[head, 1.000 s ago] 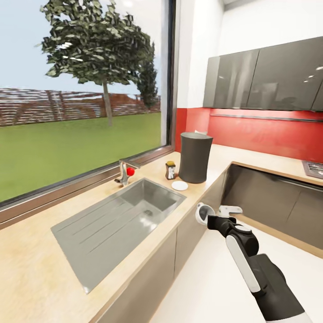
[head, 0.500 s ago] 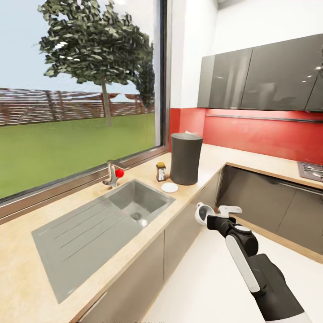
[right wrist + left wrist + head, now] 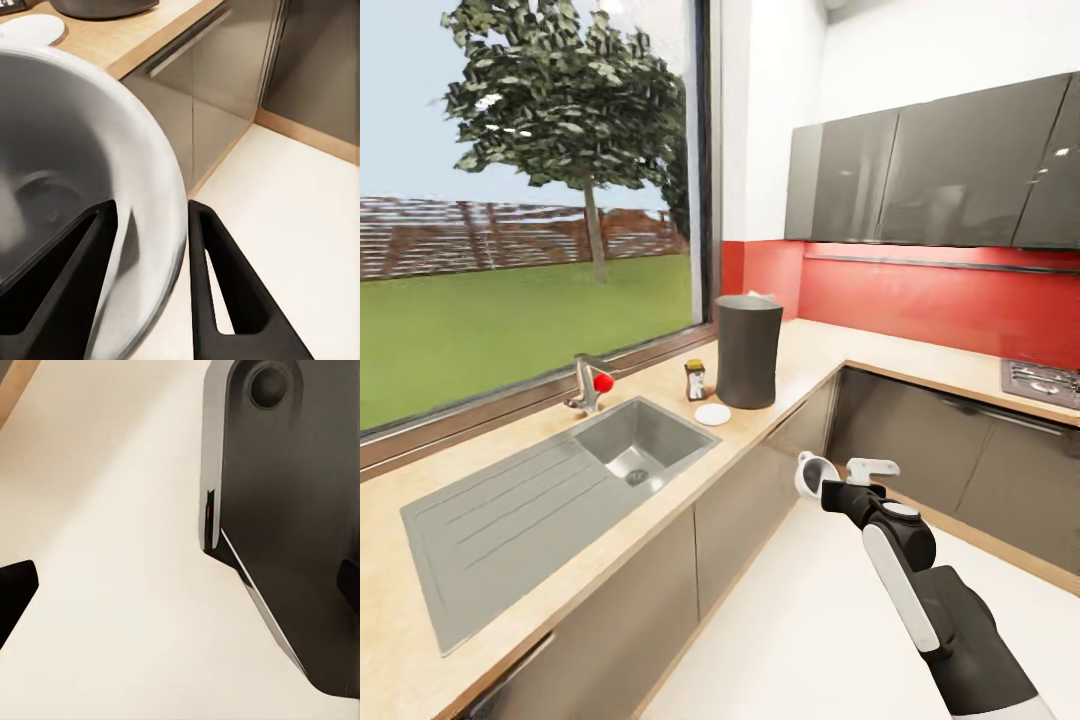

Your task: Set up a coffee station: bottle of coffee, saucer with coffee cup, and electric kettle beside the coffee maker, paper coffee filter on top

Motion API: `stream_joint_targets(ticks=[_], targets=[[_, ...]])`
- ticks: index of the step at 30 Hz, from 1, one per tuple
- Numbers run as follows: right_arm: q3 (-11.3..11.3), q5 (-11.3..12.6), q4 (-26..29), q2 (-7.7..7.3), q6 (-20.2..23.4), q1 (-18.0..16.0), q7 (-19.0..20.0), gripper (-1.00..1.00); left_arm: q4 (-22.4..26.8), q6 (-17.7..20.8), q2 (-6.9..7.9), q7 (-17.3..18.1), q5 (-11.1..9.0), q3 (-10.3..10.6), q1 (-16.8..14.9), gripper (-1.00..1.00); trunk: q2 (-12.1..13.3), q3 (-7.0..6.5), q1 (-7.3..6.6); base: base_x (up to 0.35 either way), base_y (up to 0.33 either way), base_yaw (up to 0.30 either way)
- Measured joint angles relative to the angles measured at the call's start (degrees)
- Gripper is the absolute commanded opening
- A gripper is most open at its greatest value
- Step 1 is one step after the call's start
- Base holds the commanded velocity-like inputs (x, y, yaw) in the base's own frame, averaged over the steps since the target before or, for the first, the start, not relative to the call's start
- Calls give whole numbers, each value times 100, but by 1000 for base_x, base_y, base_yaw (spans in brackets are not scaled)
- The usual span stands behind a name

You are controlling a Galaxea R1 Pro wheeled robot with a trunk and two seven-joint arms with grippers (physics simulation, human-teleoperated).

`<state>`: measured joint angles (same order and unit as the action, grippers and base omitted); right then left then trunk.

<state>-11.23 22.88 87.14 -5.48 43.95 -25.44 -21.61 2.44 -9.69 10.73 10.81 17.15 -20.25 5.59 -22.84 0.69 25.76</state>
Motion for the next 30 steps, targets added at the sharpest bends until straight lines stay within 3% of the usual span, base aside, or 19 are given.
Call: stream_joint_targets(ticks=[7,16,30], targets=[[-6,-1,-6,0,0,0,0,-100,0,2,4,0,-1,-6,0,100,0,0,-1,5,-273,0],[-6,2,-1,23,-1,0,0,-100,0,2,5,-4,-1,-21,0,100,0,0,-3,187,-224,19],[-7,-1,0,35,0,0,0,-100,0,3,3,-5,-2,-43,0,100,-1,0,-3,248,-186,252]])
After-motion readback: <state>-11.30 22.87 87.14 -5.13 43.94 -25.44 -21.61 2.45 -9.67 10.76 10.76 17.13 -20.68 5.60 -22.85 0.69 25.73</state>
